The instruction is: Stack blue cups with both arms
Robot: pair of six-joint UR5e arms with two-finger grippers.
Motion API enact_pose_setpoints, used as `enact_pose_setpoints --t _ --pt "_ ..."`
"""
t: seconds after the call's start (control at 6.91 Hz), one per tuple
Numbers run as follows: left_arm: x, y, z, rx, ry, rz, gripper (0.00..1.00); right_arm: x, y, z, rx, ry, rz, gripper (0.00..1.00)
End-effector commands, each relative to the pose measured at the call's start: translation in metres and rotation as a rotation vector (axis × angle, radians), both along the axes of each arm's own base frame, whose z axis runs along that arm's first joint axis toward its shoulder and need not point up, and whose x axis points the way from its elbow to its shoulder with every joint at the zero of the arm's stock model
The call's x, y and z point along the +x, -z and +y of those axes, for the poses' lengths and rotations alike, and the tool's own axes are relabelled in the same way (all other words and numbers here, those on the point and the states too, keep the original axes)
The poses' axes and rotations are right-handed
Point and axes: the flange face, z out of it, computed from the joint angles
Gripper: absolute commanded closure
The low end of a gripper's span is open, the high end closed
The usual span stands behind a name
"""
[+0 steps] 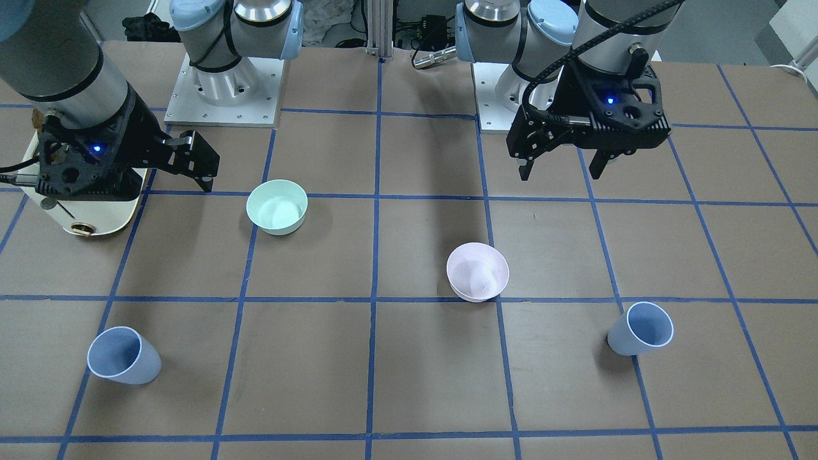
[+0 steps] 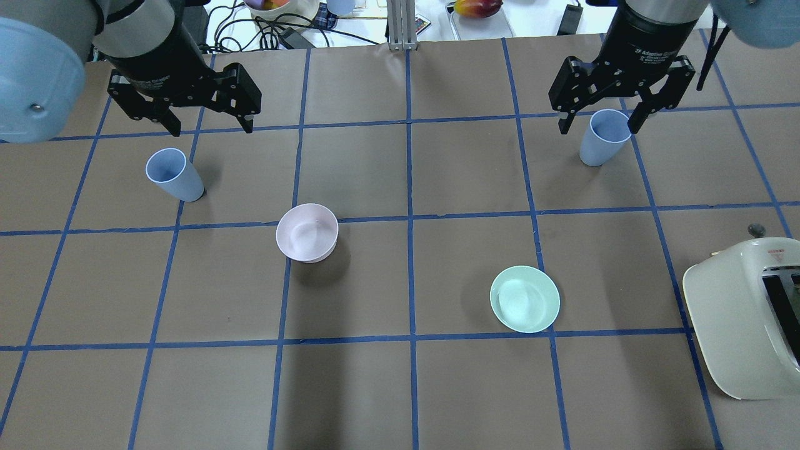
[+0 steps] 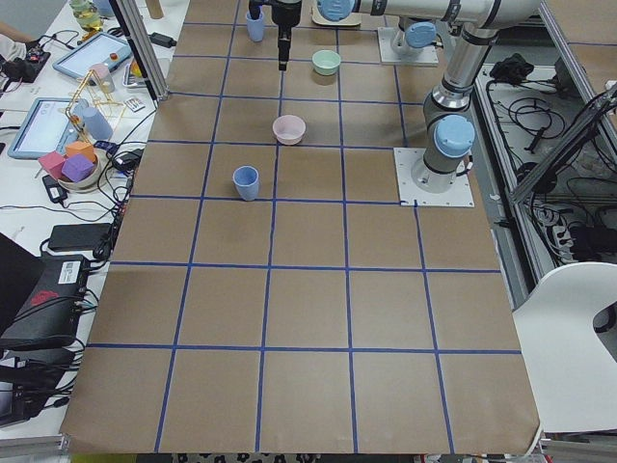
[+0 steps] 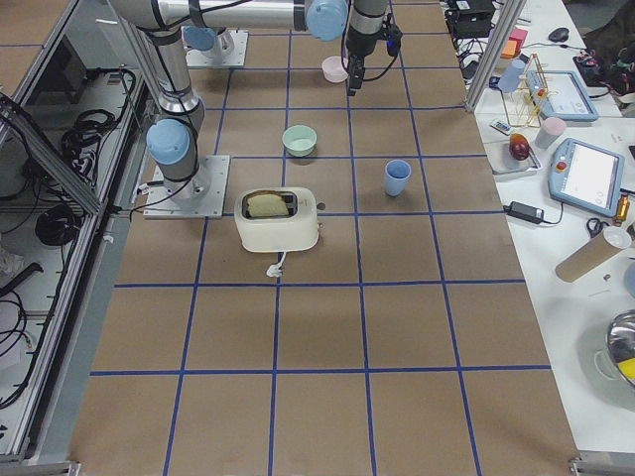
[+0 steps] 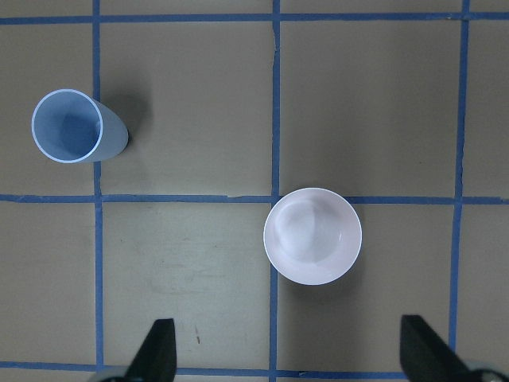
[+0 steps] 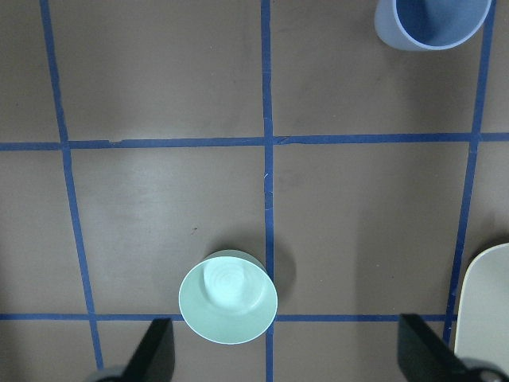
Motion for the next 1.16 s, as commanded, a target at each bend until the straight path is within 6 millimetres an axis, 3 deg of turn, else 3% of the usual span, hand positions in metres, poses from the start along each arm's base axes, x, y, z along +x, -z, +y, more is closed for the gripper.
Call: enact_pose_setpoints --t 0.0,0.29,0.43,0.58,0.87,1.01 --pt "0.0 0.0 0.0 0.001 0.0 0.0 0.0 0.0 0.0 0.001 0.0 0.001 0.0 0.0" --pt "0.0 0.005 -0.001 0.009 0.0 0.012 0.0 0.0 0.0 0.001 0.0 0.001 0.0 0.0" --pt "0.003 0.018 -0.009 0.026 -0.001 0.002 0.0 0.001 0.0 0.001 0.0 -0.001 0.0 0.0" --pt "0.02 0.048 -0.027 0.082 -0.023 -0.037 0.0 0.0 0.0 0.001 0.0 0.002 -0.001 0.0" --pt "0.106 0.113 -0.076 0.144 -0.103 -0.048 0.0 0.0 0.0 0.001 0.002 0.011 0.001 0.0" --pt "0.13 0.149 -0.093 0.136 -0.105 -0.051 0.0 0.0 -0.002 0.002 0.0 0.011 0.003 0.0"
